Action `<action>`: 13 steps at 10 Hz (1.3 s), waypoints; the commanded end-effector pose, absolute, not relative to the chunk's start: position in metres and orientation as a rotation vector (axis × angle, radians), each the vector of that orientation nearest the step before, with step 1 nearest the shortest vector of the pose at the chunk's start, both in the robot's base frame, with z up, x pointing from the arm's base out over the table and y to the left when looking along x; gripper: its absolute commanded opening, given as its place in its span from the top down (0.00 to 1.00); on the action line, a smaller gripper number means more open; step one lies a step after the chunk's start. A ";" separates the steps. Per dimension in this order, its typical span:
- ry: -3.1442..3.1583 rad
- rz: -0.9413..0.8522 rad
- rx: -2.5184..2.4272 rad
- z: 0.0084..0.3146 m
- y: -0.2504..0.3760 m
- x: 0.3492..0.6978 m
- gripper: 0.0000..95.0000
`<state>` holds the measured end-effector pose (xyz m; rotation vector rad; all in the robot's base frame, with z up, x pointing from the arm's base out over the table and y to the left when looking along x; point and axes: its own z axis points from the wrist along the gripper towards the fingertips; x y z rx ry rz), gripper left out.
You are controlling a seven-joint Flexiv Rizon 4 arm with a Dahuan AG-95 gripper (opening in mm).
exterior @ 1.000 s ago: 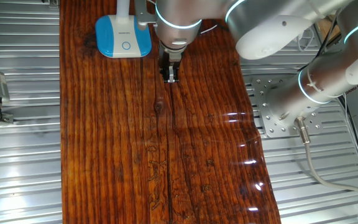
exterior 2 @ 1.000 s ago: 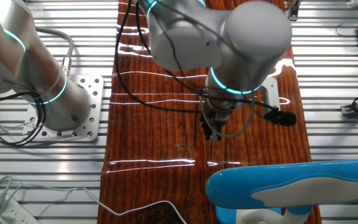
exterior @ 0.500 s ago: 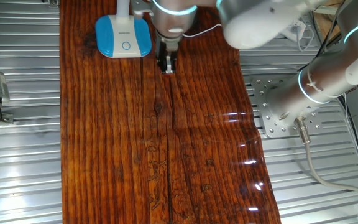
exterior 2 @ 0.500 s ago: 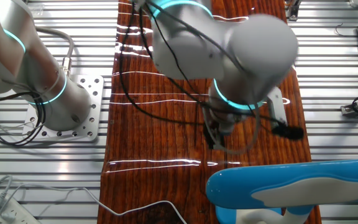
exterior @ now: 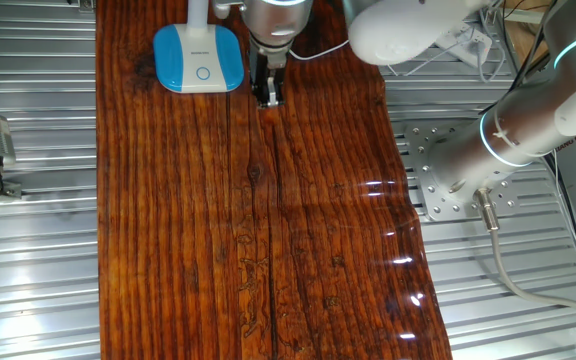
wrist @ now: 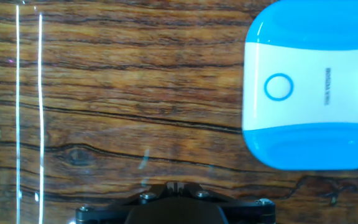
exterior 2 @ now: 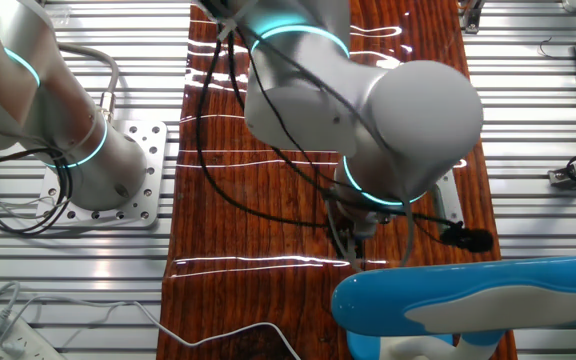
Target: Turn on the desk lamp by pressing the button
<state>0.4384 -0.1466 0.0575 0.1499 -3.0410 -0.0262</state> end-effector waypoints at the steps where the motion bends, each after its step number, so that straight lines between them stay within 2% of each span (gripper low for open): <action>1: -3.039 -0.048 0.183 0.056 -0.154 0.440 1.00; 13: -3.031 -0.047 0.292 0.052 -0.176 0.444 1.00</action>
